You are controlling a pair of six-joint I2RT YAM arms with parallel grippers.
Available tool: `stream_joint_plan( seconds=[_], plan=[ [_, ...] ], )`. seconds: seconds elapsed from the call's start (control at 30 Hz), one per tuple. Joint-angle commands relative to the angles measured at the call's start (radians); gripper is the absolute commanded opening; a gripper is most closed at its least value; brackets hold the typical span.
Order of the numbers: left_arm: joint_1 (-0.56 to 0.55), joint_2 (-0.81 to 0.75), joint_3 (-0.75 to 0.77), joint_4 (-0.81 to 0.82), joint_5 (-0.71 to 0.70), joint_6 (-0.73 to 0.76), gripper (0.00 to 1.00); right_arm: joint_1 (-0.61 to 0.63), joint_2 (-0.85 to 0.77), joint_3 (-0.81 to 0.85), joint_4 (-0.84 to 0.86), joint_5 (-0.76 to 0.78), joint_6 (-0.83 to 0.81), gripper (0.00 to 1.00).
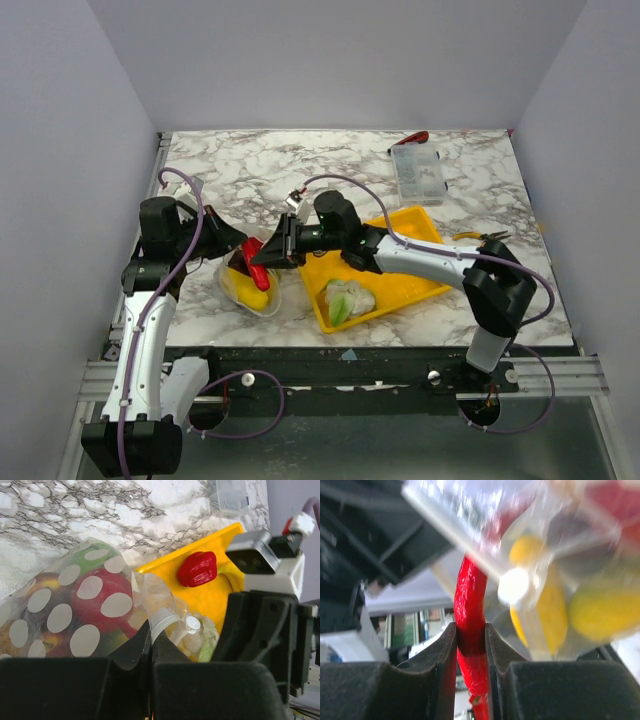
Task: Place the food in the zip-top bag and seal the zipper
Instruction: Place the fake vegetable in the zipper food storage bag, then adjust the zipper food storage bag at the center of the board.
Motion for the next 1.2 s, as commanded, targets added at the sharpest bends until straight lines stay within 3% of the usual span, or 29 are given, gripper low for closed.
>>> stream_joint_plan(
  seconds=[0.0, 0.1, 0.3, 0.33, 0.37, 0.57, 0.77, 1.07, 1.17],
  plan=[
    [0.003, -0.026, 0.009, 0.016, 0.009, -0.006, 0.0, 0.008, 0.08, 0.078, -0.054, 0.227, 0.01, 0.14],
    [0.003, -0.031, 0.004, 0.009, 0.006, 0.003, 0.0, 0.009, 0.093, 0.112, -0.087, 0.282, -0.052, 0.35],
    [0.005, -0.027, -0.012, 0.021, 0.0, 0.003, 0.0, 0.018, 0.011, 0.162, -0.343, 0.319, -0.27, 0.57],
    [0.004, -0.017, -0.012, 0.024, -0.002, 0.0, 0.0, 0.02, -0.075, 0.14, -0.457, 0.361, -0.385, 0.6],
    [0.004, -0.016, -0.012, 0.024, -0.004, 0.0, 0.0, 0.02, -0.11, 0.101, -0.442, 0.359, -0.411, 0.62],
    [0.004, -0.016, -0.003, 0.015, -0.017, 0.003, 0.0, 0.043, -0.186, -0.006, -0.491, 0.302, -0.593, 0.58],
    [0.003, -0.018, 0.0, 0.013, -0.021, -0.005, 0.0, 0.127, -0.175, -0.07, -0.453, 0.355, -0.573, 0.43],
    [0.004, -0.017, -0.001, 0.009, -0.014, -0.016, 0.0, 0.165, -0.08, -0.066, -0.326, 0.42, -0.513, 0.42],
    [0.003, -0.021, -0.006, 0.007, -0.021, -0.017, 0.0, 0.164, -0.045, -0.041, -0.321, 0.475, -0.492, 0.36]
  ],
)
